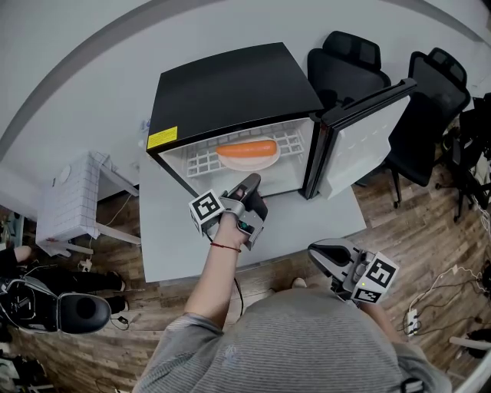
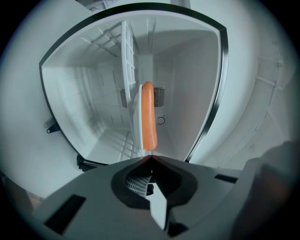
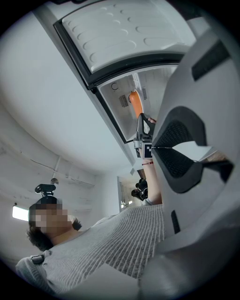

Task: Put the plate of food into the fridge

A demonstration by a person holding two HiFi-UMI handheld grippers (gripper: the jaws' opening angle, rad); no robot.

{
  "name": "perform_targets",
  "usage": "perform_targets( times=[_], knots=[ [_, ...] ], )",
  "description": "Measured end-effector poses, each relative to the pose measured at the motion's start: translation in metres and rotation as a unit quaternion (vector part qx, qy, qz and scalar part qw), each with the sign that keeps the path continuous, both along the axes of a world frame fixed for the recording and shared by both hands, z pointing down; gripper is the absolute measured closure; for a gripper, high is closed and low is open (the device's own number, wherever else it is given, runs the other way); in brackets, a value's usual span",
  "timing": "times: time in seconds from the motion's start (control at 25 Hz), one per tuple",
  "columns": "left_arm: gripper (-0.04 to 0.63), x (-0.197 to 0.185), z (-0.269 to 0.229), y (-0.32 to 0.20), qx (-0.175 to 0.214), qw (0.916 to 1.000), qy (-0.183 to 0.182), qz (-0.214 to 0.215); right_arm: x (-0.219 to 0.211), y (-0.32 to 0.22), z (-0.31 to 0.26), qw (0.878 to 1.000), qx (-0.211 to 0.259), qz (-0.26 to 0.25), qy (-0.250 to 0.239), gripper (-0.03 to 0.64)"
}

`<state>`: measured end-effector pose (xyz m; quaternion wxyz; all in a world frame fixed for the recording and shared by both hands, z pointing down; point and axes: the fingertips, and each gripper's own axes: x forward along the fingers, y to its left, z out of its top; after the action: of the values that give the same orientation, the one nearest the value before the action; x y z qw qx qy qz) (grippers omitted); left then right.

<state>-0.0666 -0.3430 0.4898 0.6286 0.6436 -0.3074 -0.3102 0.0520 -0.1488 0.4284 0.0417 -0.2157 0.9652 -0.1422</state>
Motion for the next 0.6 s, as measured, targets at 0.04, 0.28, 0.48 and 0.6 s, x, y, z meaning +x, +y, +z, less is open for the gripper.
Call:
perform_targets(
  times=[0.04,0.28,0.48,0.6],
  knots=[
    [0.584,0.0,0.0,0.0,-0.001,1.0,0.001,0.001,0.0,0.0,0.0,1.0,0.0,0.0,0.0,0.603],
    [0.584,0.008,-0.009,0.004,-0.004,0.9998,0.019,0.006,0.0,0.001,0.0,1.0,0.0,0.0,-0.001,0.603],
    [0.584,0.01,-0.003,0.009,0.008,0.9995,-0.018,0.025,-0.002,0.001,0.0,1.0,0.0,0.001,-0.001,0.603],
    [0.584,0.018,-0.002,0.017,0.029,0.9971,-0.054,0.045,-0.002,0.003,0.001,1.0,0.001,-0.001,0.0,0.603]
  ],
)
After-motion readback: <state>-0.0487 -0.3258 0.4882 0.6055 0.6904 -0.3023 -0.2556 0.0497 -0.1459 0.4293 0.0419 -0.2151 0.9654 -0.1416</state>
